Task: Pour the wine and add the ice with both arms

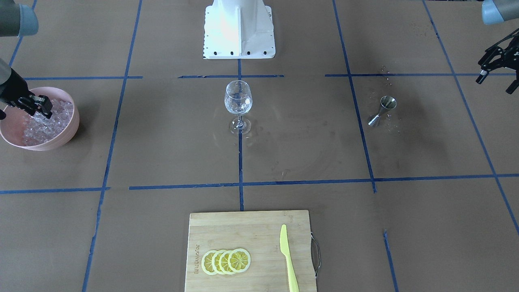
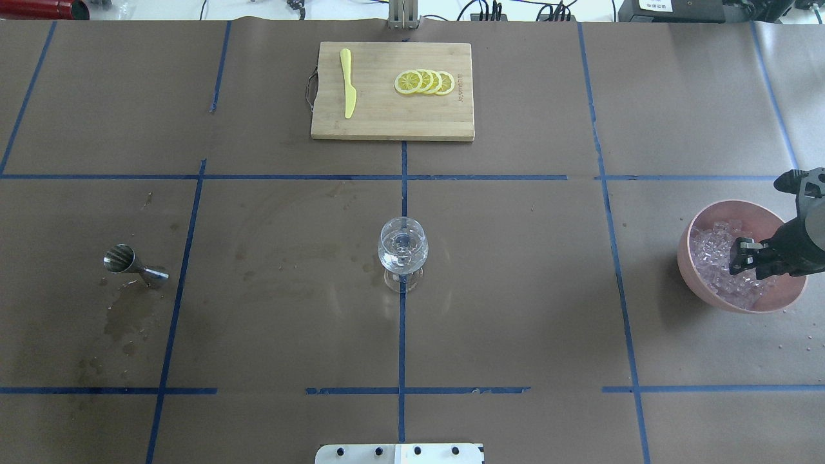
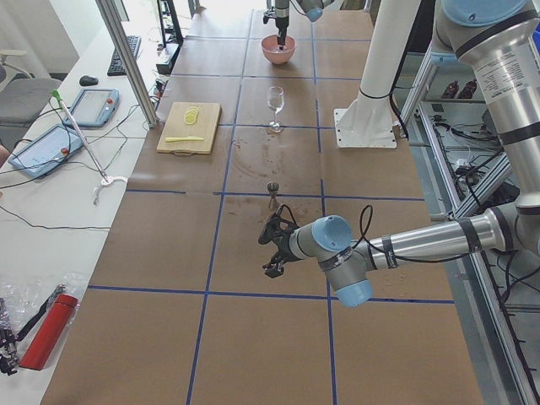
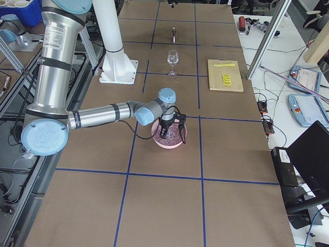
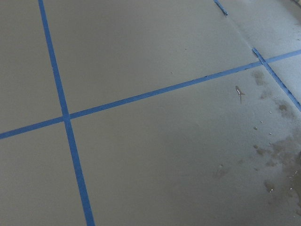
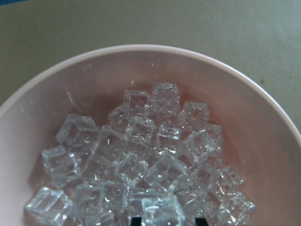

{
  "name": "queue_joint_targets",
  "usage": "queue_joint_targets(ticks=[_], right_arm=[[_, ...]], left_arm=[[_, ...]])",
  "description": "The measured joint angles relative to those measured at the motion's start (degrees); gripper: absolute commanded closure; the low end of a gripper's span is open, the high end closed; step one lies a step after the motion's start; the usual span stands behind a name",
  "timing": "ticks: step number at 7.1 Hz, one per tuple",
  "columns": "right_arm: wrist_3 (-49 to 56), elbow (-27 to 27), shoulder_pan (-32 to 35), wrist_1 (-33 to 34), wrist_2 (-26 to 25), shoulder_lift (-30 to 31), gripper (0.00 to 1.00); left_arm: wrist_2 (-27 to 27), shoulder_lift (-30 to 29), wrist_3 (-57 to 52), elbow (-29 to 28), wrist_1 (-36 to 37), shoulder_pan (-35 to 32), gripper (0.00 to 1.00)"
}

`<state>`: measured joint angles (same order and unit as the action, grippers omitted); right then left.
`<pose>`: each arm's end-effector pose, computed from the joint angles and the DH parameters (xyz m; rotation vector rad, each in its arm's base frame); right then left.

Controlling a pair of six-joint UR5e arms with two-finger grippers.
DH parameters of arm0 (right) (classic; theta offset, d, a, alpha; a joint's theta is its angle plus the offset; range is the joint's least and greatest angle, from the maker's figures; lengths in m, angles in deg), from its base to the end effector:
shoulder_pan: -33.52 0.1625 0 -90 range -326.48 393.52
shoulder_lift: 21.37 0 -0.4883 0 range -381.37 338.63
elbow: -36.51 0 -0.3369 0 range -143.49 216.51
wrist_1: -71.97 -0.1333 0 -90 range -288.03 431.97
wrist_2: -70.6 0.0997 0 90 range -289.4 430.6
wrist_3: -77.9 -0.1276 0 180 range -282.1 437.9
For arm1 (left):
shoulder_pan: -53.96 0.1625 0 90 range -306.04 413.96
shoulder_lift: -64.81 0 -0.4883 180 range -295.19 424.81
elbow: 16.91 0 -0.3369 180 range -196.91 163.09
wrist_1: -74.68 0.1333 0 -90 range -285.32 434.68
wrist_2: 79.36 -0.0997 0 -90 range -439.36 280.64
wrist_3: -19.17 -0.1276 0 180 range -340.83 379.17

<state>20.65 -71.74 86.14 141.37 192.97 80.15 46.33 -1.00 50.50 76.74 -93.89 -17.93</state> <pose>-0.1761 -0.3375 0.6515 -0.0927 -0.7175 0.1969 0.0237 -0.2617 0.6964 0.6488 0.9214 0.1094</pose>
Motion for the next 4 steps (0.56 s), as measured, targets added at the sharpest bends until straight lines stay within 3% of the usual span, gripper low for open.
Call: queue_joint_targets(ticks=[4], right_arm=[[1.1,-2.7,0.6,0.0,0.0,-0.8,1.00]], left_arm=[[0.0,0.1,-0.1,-0.8,-2.2,-1.0,0.00]])
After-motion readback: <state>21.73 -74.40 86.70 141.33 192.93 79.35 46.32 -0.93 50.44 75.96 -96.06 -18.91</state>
